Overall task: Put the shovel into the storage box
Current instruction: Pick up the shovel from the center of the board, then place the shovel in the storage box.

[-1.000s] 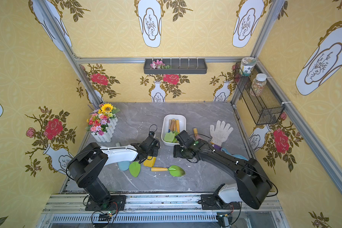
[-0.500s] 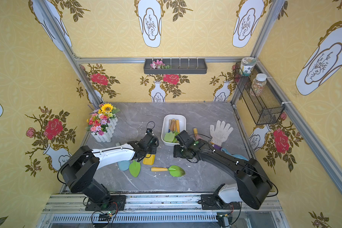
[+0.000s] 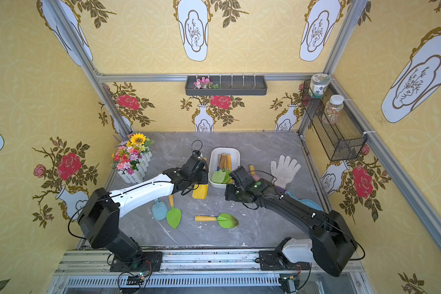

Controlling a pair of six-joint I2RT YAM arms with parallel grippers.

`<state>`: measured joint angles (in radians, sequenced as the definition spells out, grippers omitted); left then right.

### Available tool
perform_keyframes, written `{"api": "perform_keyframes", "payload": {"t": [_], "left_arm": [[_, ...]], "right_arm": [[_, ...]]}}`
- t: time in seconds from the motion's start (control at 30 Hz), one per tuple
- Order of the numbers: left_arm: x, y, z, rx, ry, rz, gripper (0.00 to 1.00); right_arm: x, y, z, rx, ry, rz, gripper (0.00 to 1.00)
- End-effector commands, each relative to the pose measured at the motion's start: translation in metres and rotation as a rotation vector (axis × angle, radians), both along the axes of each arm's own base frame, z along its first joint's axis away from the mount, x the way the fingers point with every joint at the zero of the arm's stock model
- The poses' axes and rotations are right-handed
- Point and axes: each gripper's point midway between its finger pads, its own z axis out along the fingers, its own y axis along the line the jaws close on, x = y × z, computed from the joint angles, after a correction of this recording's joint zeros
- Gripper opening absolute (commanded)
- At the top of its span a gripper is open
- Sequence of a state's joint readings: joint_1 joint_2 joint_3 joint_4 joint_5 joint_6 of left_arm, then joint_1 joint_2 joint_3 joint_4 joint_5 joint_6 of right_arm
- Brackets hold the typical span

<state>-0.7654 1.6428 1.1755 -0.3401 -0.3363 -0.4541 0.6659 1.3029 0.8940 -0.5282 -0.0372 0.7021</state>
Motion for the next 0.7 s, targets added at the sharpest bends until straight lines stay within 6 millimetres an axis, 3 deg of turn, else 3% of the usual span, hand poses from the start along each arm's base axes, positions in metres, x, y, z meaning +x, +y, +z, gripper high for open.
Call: {"api": "perform_keyframes", "payload": {"t": [0.0, 0.27, 0.67], "left_arm": [[0.0, -0.015, -0.001, -0.052, 0.05, -0.033, 0.2], [0.026, -0.046, 0.012, -0.104, 0.049, -0.067, 0.21], [0.082, -0.061, -0.003, -0.084, 0.035, -0.042, 0.2]], "right_arm": [[0.002, -0.004, 0.007, -0.011, -0.019, 0.005, 0.68], [0.001, -0.007, 0.007, -0.011, -0.017, 0.0, 0.68], [-0.001, -0.011, 0.004, -0.02, -0.009, -0.009, 0.68]]}}
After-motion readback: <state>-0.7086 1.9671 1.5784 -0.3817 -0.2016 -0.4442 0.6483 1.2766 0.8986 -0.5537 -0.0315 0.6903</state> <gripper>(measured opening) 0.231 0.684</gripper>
